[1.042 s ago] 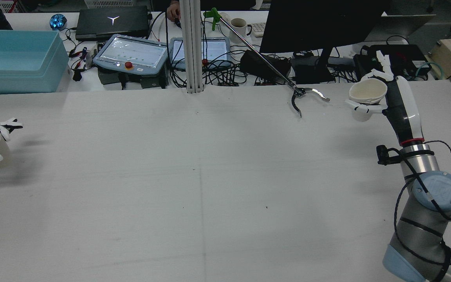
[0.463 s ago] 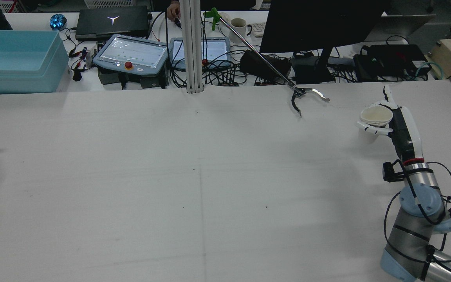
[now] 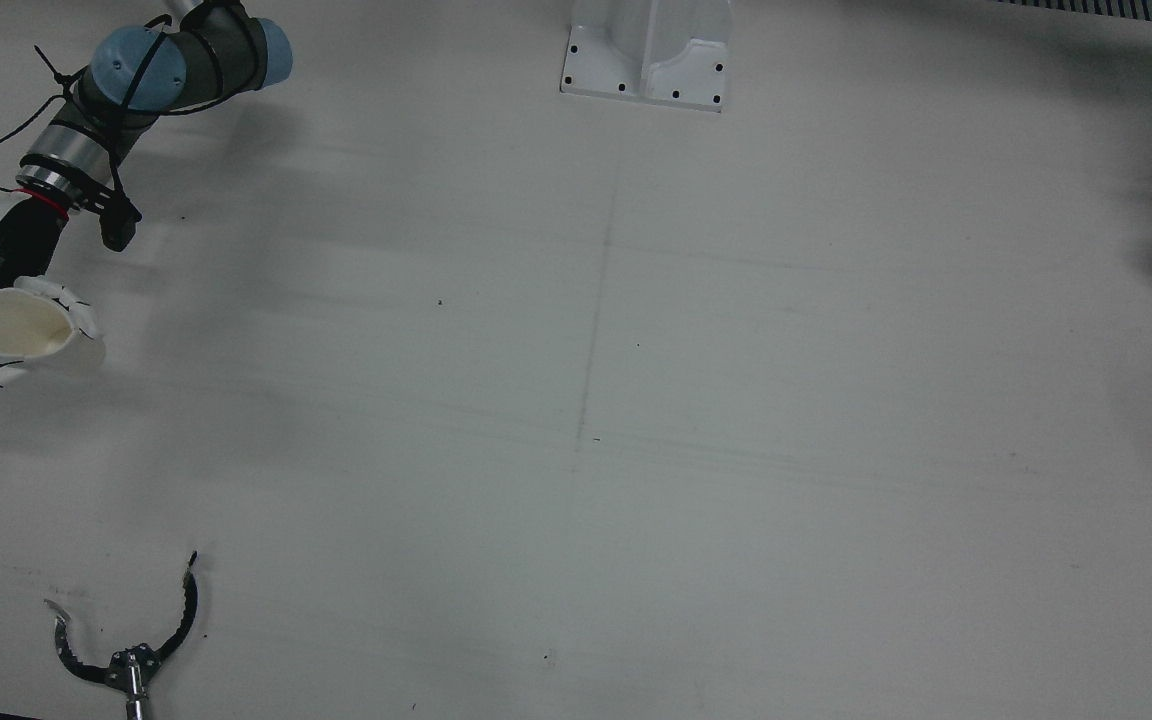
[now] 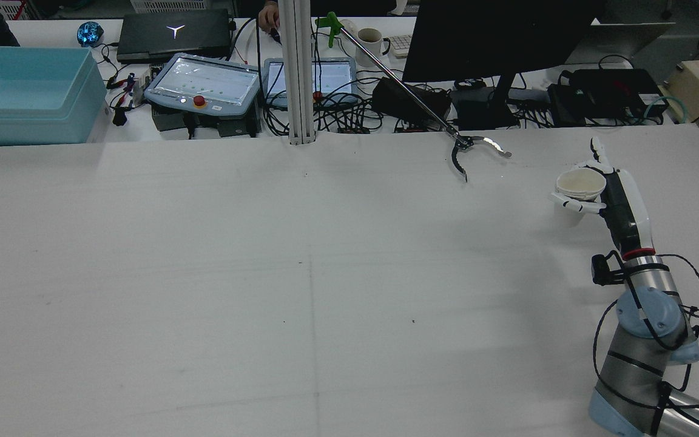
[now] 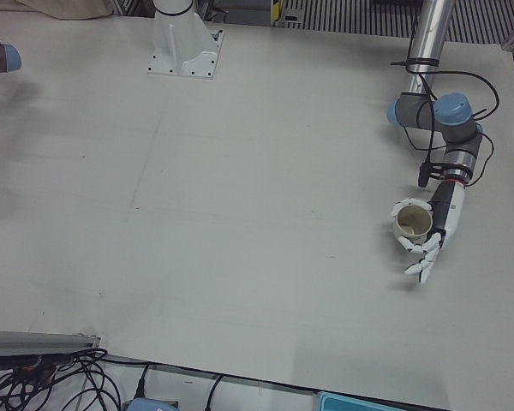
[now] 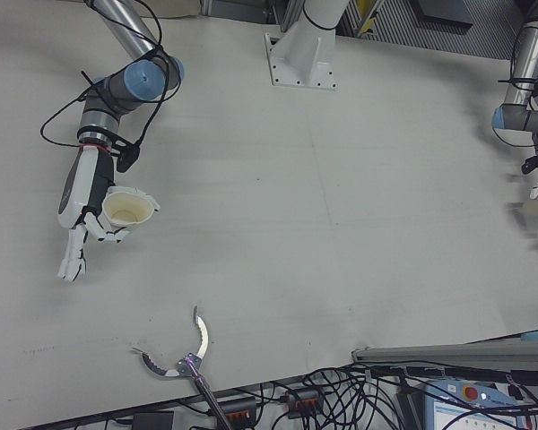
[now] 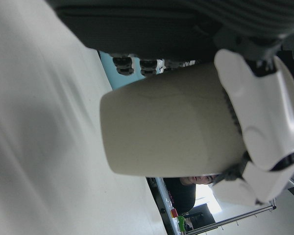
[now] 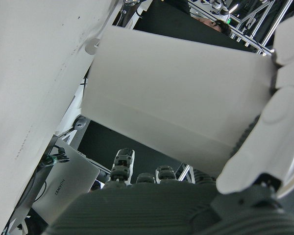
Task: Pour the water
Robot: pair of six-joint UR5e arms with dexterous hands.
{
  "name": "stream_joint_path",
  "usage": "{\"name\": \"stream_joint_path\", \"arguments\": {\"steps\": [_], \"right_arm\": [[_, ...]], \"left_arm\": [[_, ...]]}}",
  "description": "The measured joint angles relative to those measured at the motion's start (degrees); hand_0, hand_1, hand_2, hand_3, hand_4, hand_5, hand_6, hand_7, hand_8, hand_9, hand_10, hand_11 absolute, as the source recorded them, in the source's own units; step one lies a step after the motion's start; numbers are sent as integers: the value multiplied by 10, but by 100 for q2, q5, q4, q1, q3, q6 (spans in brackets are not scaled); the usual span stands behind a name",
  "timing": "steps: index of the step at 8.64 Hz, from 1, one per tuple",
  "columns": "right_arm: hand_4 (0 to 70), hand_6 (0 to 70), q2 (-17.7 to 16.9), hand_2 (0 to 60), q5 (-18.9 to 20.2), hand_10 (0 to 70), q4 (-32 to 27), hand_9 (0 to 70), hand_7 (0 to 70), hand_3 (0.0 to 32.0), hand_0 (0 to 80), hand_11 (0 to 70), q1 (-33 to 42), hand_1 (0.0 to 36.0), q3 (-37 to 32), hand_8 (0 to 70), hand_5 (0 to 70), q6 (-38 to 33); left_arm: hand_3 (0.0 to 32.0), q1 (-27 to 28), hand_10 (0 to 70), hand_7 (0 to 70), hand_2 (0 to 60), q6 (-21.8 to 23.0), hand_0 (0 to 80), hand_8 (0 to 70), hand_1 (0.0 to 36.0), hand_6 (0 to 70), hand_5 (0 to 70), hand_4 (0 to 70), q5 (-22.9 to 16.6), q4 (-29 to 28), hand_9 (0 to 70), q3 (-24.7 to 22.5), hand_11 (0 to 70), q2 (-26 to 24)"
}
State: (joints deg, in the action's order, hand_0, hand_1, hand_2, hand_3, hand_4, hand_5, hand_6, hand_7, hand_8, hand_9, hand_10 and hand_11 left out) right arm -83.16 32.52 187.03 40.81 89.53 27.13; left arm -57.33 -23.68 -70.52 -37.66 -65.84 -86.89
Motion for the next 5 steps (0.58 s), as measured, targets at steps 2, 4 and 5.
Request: {"name": "stream_joint_path", "arguments": {"steps": [2,4,5], "right_arm": [[546,51,-3,400,0,92,0,0,42,0,434,133,-3,139,-4,0,589,2],[550,50,-4,412,0,91,0,0,41,0,433,132,-7,141,-5,0,587,3],[540,49,-1,408,0,89,0,0,37,0,434,130,-6,141,-6,0,586,3]], "left_arm": [[0,74,46,195,511,-211,412,35,178,110,613,294,47,-162,80,130,72,-3],[0,247,48,188,520,-317,405,37,179,106,595,277,158,-216,83,222,76,-8],[0,363,48,185,511,-356,404,36,178,104,586,275,231,-243,82,269,76,-10]]}}
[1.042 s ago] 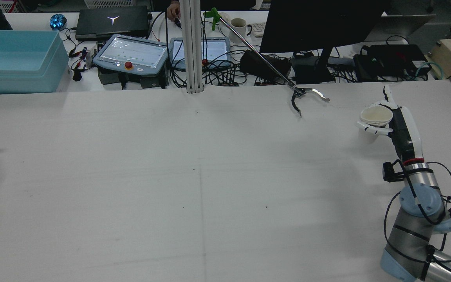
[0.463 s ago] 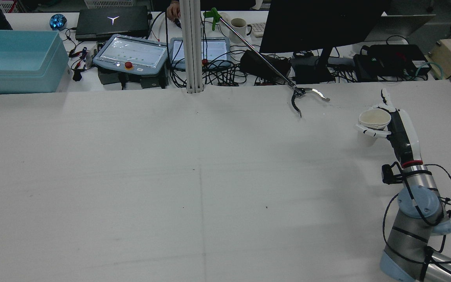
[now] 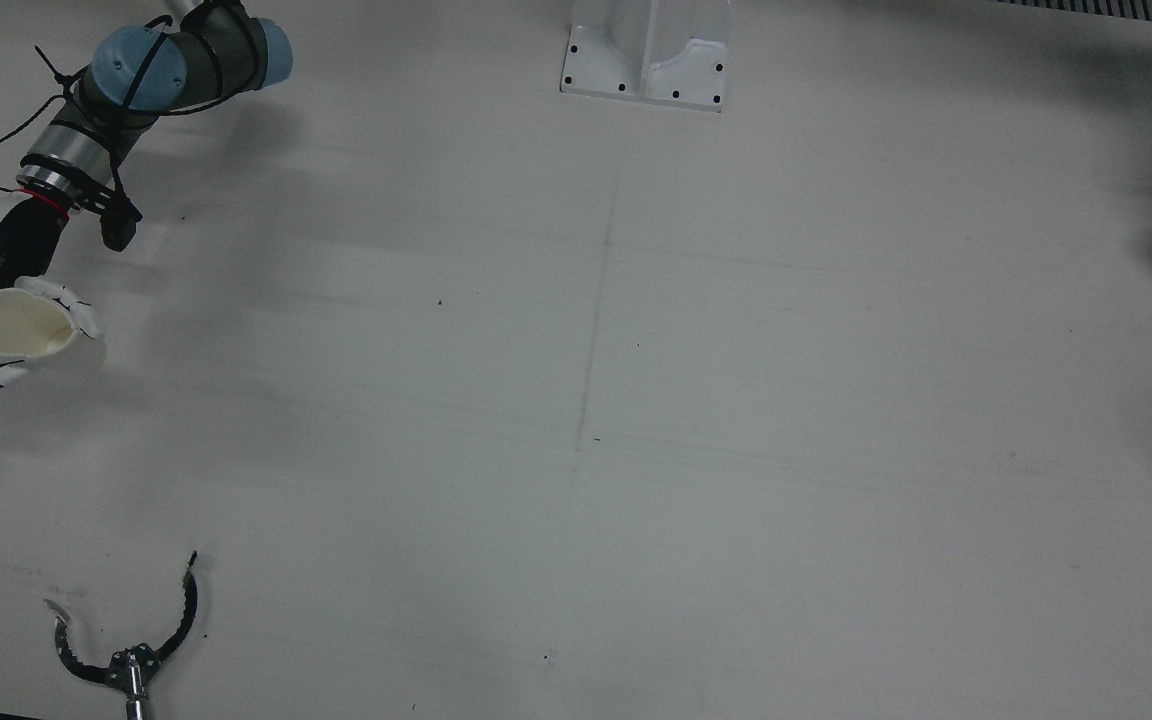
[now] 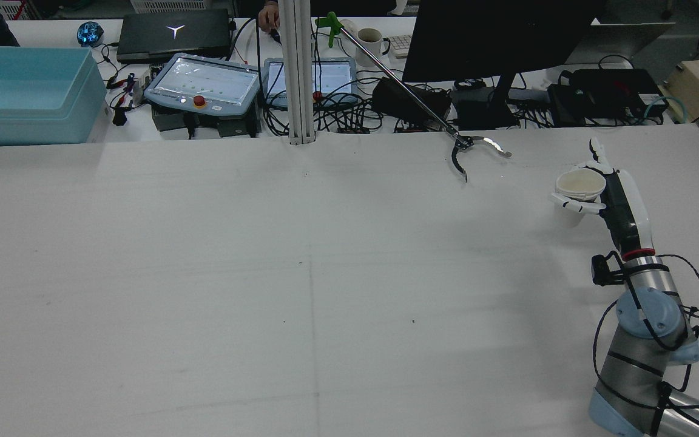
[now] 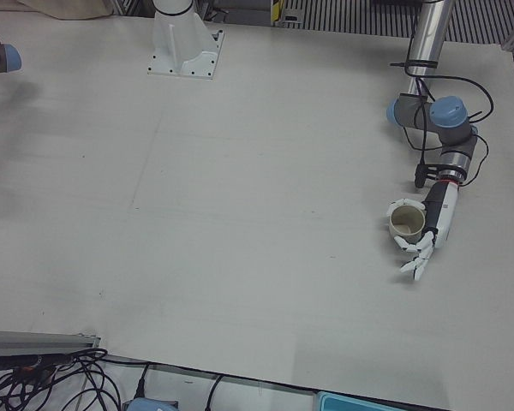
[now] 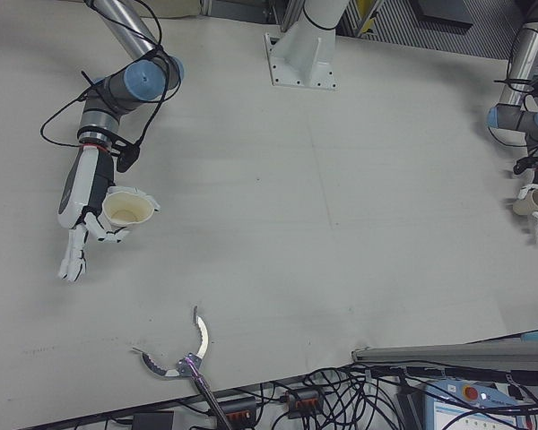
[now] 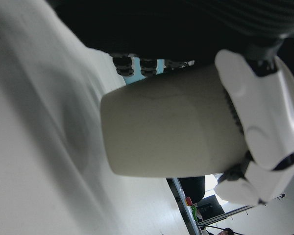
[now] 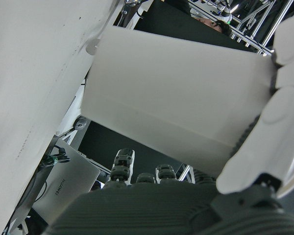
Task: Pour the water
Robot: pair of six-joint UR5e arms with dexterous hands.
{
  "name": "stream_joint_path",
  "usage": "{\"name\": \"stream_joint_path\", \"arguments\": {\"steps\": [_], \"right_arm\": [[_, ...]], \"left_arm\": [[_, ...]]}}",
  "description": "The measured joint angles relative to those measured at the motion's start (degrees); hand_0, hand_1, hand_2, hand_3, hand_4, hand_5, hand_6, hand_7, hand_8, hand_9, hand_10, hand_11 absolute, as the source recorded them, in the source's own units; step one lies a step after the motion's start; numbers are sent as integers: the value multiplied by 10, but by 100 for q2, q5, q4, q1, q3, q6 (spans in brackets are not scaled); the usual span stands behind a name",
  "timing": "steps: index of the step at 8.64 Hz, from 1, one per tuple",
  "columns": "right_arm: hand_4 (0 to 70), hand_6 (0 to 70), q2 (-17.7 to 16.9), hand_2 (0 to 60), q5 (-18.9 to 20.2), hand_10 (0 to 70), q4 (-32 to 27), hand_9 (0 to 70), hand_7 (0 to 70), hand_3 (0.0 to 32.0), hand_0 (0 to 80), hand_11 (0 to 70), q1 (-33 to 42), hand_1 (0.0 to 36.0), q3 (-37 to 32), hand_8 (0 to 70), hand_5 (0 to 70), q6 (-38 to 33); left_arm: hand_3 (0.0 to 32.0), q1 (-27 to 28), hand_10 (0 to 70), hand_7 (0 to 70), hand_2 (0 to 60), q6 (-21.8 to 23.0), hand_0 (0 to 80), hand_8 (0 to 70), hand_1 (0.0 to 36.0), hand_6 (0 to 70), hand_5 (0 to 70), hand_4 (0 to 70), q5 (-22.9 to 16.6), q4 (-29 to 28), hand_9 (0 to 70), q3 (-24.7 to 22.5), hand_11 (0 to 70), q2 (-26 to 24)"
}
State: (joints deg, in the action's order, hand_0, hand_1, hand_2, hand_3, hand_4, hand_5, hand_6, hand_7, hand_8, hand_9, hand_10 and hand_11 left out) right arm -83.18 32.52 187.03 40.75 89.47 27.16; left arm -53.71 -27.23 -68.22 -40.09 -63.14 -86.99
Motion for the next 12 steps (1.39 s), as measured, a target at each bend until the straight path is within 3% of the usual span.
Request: {"name": "stream_joint_path", "arguments": {"steps": [3,4,5,6,7,9,12], "right_arm": [[521,46,3,397,3,86,3,0,34,0,436,124,0,141,0,0,581,-3],[520,46,3,396,6,86,3,0,33,0,437,124,-1,142,2,0,580,-6],[516,47,3,394,8,86,4,0,37,0,438,125,-3,142,5,0,581,-8],[516,48,3,394,8,87,7,0,39,0,440,127,-5,143,8,0,583,-8],[514,48,4,392,8,86,8,0,41,0,440,126,-9,142,8,0,585,-9],[512,50,3,389,12,87,9,0,42,0,442,126,-13,142,9,0,586,-9],[507,51,3,384,17,87,12,0,45,0,445,127,-14,143,22,0,586,-9]], "left_arm": [[0,222,47,183,492,-25,404,33,173,104,582,276,165,-60,77,87,73,0],[0,242,38,146,376,-24,434,7,169,83,413,226,178,-76,26,95,64,7],[0,250,24,56,178,-26,463,0,163,35,109,87,176,-84,0,98,48,14],[58,257,7,0,77,-11,465,0,156,0,31,0,165,-109,0,99,25,27],[102,258,6,0,61,10,468,0,158,0,6,0,161,-136,0,100,25,38],[150,256,8,0,44,37,474,0,167,0,0,0,159,-161,0,100,29,54],[152,251,6,0,38,77,473,0,161,0,0,0,167,-198,0,97,26,228]]}}
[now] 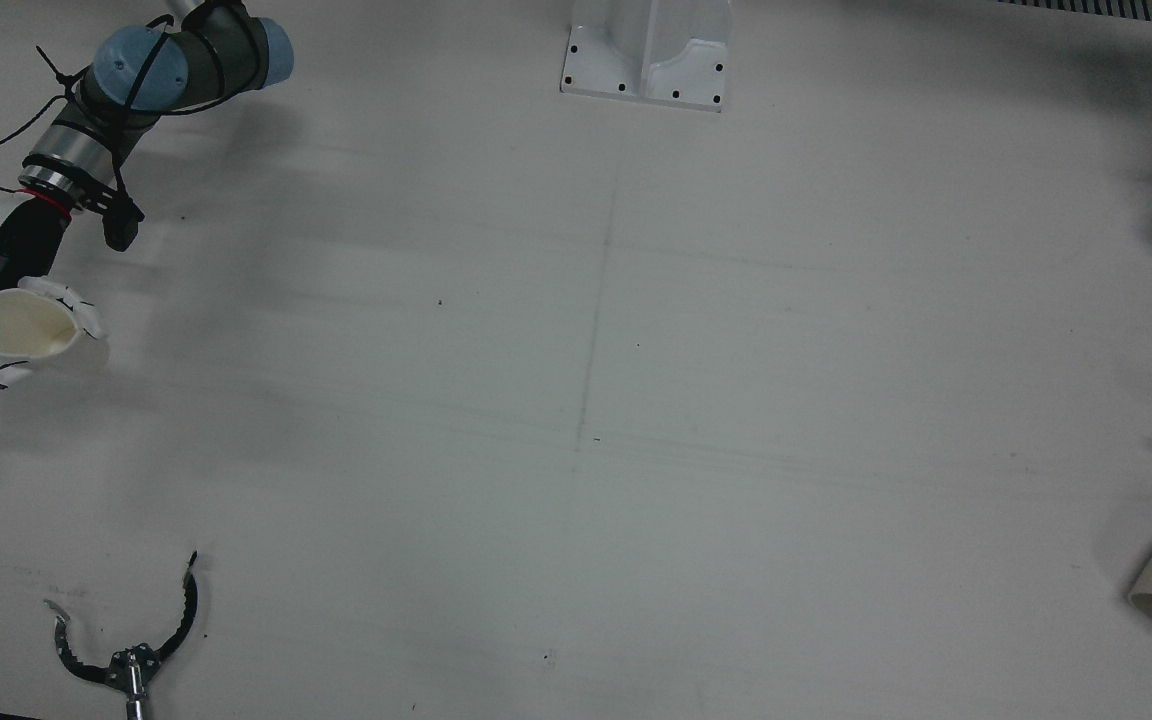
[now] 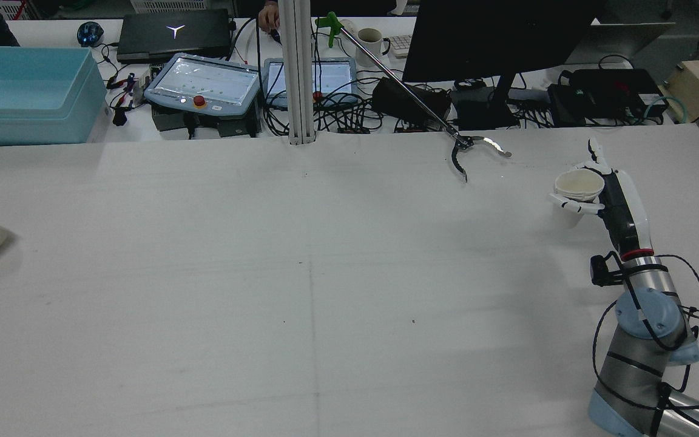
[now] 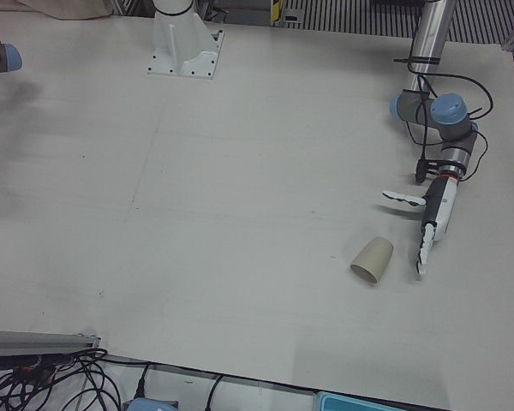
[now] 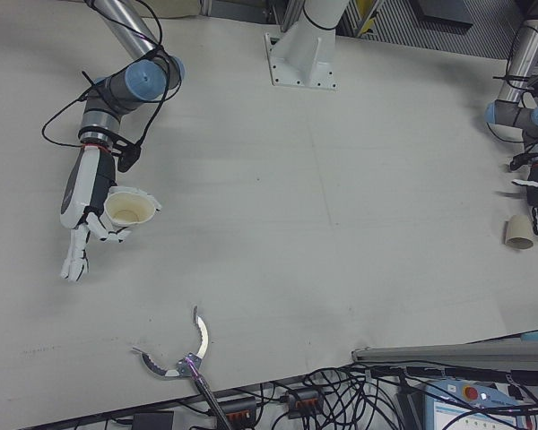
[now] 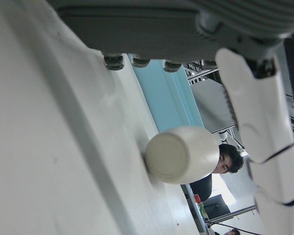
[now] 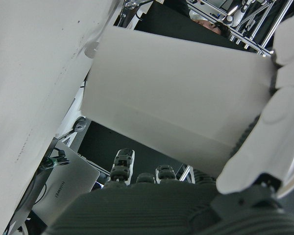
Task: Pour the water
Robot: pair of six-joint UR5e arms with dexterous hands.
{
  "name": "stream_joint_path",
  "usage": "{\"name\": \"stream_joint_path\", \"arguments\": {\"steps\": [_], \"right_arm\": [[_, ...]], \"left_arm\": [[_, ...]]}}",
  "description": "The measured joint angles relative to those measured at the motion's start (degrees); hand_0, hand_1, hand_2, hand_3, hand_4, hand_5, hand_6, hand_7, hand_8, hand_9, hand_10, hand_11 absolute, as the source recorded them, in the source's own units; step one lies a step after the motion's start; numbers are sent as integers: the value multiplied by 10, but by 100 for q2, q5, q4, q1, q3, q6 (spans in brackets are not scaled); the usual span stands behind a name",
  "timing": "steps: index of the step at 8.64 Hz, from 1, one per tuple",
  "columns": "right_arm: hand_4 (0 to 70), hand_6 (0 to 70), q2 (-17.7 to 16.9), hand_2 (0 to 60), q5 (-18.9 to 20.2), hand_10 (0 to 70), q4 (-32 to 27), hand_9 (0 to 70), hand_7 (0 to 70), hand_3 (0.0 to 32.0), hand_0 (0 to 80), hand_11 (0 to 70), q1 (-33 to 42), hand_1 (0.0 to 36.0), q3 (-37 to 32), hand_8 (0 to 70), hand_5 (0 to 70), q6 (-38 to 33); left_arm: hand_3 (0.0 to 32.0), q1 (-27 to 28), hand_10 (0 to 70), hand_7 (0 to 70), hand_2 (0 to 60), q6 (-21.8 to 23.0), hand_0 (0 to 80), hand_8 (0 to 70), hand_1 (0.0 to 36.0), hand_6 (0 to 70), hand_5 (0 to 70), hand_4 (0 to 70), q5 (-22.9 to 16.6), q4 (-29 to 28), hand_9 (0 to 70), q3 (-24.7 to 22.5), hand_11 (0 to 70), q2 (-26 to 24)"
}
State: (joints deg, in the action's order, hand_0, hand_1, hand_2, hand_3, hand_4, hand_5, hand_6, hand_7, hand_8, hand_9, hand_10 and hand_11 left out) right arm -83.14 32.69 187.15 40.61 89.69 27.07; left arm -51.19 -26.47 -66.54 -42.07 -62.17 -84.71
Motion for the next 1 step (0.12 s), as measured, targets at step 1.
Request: {"name": "stream_joint_path", "arguments": {"steps": [1], "right_arm": [[510,50,3,386,0,87,-2,0,44,0,443,127,0,142,-1,0,585,-3]], "left_arm": [[128,-8,8,0,48,105,473,0,163,0,2,0,1,-6,0,-23,30,74]]}}
